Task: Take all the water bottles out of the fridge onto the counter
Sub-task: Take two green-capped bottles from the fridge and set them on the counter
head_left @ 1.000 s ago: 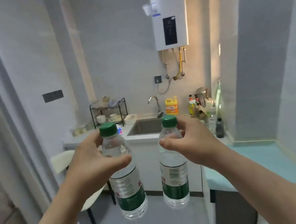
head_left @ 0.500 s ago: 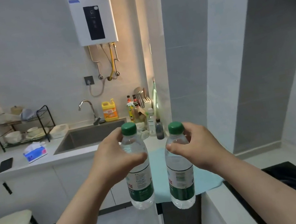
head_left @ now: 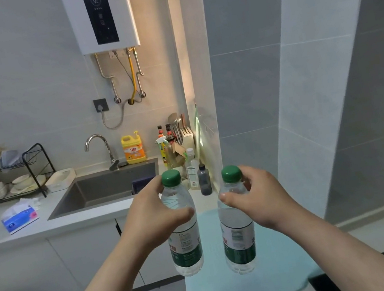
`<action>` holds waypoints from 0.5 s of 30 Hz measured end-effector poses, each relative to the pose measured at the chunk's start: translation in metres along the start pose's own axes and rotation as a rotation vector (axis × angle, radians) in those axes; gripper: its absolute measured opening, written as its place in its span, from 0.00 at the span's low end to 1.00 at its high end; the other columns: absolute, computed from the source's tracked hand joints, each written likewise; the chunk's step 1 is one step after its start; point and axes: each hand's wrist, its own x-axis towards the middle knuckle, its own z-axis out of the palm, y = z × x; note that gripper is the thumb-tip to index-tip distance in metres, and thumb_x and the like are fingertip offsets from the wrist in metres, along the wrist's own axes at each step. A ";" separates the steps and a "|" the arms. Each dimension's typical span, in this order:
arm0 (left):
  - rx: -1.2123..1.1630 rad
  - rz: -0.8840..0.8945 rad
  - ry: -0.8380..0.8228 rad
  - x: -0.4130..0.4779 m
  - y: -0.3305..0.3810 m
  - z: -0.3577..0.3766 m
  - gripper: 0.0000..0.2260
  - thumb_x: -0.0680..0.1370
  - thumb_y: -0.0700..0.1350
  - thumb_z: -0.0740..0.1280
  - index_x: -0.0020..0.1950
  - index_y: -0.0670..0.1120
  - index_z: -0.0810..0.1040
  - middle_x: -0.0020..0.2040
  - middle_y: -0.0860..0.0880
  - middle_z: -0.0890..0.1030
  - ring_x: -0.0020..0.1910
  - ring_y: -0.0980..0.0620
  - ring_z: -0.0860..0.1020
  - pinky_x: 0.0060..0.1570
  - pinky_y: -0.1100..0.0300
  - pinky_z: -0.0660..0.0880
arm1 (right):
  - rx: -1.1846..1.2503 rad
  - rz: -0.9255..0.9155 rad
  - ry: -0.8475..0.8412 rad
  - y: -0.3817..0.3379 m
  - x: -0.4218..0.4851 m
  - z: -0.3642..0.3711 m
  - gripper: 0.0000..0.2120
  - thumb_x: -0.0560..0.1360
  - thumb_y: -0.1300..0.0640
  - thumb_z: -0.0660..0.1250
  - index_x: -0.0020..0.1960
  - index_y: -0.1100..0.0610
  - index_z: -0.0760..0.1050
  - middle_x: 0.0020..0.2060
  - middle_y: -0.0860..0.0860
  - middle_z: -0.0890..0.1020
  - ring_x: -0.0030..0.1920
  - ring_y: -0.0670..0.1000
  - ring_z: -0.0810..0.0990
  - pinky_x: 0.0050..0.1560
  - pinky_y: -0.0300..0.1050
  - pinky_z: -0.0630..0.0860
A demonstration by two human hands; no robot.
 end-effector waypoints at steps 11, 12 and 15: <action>-0.039 -0.021 -0.044 0.136 -0.079 0.029 0.27 0.62 0.47 0.77 0.59 0.60 0.74 0.51 0.57 0.81 0.50 0.50 0.80 0.48 0.51 0.80 | 0.041 0.113 0.033 0.050 0.123 0.053 0.12 0.71 0.56 0.75 0.52 0.47 0.78 0.45 0.44 0.83 0.47 0.46 0.81 0.41 0.37 0.73; -0.039 -0.029 -0.056 0.149 -0.087 0.032 0.27 0.62 0.47 0.77 0.59 0.59 0.75 0.52 0.56 0.81 0.50 0.50 0.79 0.48 0.50 0.80 | 0.039 0.123 0.037 0.056 0.135 0.059 0.12 0.71 0.57 0.76 0.52 0.47 0.78 0.45 0.44 0.83 0.47 0.46 0.81 0.41 0.38 0.73; -0.036 -0.057 -0.073 0.183 -0.113 0.048 0.26 0.61 0.49 0.76 0.58 0.59 0.75 0.51 0.55 0.82 0.49 0.50 0.80 0.48 0.49 0.81 | 0.050 0.151 0.059 0.078 0.165 0.072 0.11 0.70 0.58 0.76 0.50 0.47 0.80 0.44 0.43 0.84 0.46 0.44 0.82 0.41 0.36 0.75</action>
